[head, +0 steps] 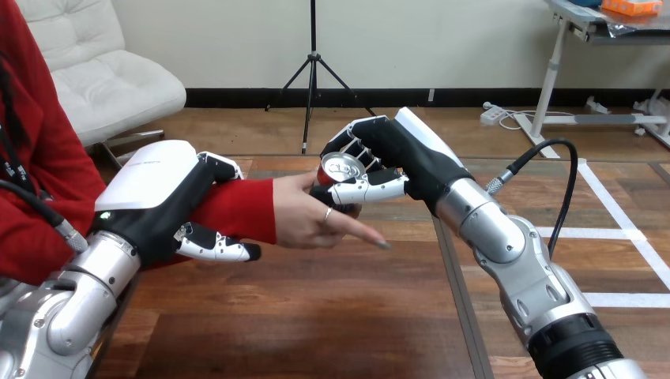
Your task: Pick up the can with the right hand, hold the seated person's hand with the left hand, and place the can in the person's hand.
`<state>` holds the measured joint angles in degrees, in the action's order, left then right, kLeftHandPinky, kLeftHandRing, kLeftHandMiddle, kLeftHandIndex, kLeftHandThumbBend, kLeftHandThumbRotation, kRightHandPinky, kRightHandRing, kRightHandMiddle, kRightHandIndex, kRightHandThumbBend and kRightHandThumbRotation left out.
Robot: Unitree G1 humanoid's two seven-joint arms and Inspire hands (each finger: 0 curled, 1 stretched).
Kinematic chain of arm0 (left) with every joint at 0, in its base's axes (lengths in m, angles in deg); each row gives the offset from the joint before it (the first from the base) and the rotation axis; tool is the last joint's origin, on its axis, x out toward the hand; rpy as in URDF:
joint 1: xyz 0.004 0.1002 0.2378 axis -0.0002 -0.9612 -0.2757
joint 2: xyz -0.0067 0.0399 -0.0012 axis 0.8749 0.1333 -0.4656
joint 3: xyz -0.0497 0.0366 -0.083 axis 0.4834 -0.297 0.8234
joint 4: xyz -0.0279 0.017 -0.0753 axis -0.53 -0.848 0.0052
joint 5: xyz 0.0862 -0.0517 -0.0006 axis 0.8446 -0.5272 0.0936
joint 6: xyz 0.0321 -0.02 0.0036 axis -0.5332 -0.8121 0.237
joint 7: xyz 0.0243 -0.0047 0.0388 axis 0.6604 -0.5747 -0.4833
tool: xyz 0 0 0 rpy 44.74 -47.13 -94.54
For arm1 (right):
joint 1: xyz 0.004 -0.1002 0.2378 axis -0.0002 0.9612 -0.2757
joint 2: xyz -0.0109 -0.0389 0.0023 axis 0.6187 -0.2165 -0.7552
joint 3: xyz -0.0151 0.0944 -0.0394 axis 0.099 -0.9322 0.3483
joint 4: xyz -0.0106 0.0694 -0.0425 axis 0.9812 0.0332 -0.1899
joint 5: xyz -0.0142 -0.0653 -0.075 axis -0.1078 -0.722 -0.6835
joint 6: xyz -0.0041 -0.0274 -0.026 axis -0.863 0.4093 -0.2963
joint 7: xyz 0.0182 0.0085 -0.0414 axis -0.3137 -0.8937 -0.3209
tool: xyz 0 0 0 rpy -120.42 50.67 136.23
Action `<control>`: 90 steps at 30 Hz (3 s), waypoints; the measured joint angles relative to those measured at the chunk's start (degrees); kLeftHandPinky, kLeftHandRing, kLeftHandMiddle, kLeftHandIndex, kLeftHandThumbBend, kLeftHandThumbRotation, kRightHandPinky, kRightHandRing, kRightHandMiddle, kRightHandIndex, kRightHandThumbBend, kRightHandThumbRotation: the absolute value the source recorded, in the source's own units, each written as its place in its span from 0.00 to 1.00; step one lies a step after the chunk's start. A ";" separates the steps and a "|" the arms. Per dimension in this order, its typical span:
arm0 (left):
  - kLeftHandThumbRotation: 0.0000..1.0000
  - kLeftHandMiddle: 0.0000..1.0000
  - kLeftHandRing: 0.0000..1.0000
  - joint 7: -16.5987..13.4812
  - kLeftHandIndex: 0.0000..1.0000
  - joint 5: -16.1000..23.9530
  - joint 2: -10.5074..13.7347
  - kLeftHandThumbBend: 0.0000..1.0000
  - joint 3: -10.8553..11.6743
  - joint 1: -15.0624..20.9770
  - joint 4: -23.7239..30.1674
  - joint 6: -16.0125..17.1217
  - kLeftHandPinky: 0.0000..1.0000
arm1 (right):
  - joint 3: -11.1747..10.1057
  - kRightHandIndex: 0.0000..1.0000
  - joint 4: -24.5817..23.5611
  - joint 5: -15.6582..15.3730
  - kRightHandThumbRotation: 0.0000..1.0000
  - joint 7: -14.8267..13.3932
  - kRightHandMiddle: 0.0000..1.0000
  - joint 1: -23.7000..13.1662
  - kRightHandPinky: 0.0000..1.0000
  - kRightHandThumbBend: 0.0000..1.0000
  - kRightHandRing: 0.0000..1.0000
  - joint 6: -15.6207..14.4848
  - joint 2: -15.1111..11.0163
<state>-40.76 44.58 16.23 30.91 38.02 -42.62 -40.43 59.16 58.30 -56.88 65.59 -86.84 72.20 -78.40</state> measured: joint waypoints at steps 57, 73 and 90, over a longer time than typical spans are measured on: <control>1.00 0.82 0.80 7.95 0.82 -14.40 -2.70 1.00 1.15 -6.04 4.57 2.41 0.68 | -1.20 0.81 -0.54 5.49 1.00 3.61 0.80 6.99 0.66 0.97 0.80 4.25 -0.36; 1.00 0.84 0.83 3.48 0.82 -21.17 -10.20 1.00 1.67 -12.96 4.34 5.81 0.71 | -3.57 0.89 -9.50 11.22 1.00 4.34 0.89 16.70 0.78 0.91 0.88 5.14 -1.47; 1.00 0.89 0.91 0.99 0.87 -27.84 -19.40 0.96 1.73 -21.76 2.51 15.57 0.89 | -6.16 0.95 -24.28 23.71 1.00 5.77 0.94 32.39 0.90 0.95 0.94 5.38 0.03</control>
<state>-39.77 16.74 -3.16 32.63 16.27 -40.11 -24.85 53.00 34.03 -33.18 71.36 -54.45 77.58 -78.37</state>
